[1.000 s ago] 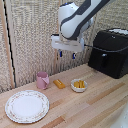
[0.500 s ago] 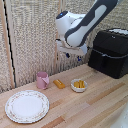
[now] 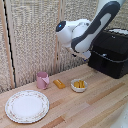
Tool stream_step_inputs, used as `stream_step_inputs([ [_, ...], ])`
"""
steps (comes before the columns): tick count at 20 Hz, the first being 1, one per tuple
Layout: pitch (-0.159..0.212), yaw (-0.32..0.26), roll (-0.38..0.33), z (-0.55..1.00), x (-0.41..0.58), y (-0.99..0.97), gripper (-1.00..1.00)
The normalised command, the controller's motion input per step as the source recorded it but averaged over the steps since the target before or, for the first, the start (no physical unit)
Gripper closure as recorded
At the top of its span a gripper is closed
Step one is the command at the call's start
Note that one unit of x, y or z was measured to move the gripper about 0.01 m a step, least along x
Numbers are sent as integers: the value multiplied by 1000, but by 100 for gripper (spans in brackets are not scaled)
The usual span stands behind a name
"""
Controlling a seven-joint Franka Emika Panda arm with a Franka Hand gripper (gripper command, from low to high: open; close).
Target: Extend the gripper towards the air fryer handle. Grasp the air fryer handle and pull it to open the air fryer. Release the air fryer handle and move the gripper to the bread. Grasp the bread with the gripper and move it to the air fryer basket. Release the bread inside the air fryer and retract the gripper.
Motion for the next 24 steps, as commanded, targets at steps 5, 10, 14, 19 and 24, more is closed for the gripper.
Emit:
stream_step_inputs([
  [5,-86,0,-132,-103,0,-568,-100],
  [10,-43,0,-74,-137,0,-626,-100],
  [14,-7,12,-26,-149,0,-671,-100],
  [19,0,53,0,-115,0,-691,-100],
  [24,0,93,-18,-36,-12,-668,-100],
])
